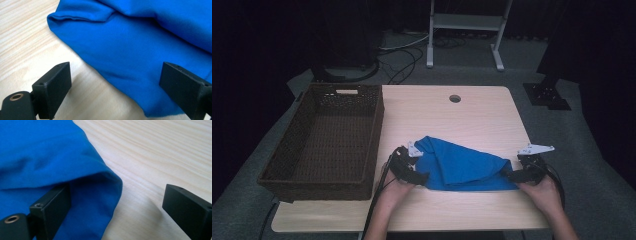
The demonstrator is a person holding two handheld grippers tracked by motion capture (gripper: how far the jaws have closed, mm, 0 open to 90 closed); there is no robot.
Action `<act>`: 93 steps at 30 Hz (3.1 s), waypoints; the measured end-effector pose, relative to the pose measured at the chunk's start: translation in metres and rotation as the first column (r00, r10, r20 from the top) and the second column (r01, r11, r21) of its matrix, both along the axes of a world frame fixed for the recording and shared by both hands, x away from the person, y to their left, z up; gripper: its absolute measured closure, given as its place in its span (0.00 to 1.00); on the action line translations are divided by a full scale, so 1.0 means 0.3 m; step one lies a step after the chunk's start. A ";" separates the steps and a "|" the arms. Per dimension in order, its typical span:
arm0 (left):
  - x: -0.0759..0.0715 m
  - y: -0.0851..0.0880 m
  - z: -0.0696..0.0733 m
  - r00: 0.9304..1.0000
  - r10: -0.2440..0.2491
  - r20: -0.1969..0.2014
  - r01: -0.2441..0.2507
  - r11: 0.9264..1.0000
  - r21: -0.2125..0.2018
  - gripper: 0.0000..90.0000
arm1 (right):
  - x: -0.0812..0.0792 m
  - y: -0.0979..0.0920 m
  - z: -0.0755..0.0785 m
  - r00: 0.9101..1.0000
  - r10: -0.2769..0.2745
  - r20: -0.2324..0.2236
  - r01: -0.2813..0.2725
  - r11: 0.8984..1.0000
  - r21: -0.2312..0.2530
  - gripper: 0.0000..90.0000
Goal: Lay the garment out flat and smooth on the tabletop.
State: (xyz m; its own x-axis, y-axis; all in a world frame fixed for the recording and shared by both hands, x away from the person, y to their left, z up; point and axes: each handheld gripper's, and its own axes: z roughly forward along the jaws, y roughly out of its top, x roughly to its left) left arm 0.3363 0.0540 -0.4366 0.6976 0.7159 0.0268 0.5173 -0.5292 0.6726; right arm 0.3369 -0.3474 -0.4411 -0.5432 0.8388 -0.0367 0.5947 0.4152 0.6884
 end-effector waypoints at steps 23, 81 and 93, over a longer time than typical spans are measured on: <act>-0.035 0.032 -0.024 1.000 -0.020 0.017 0.021 0.999 -0.038 0.00 | -0.052 -0.036 0.029 1.000 0.027 0.011 -0.028 0.997 0.077 0.08; -0.037 0.036 -0.031 0.999 -0.020 0.030 0.022 0.998 -0.057 0.00 | -0.056 0.196 0.017 0.875 0.483 0.000 -0.473 0.858 0.201 0.94; -0.037 0.036 -0.031 0.999 -0.020 0.031 0.022 0.998 -0.057 0.00 | -0.052 0.189 0.038 0.880 0.474 0.025 -0.467 0.856 0.220 0.97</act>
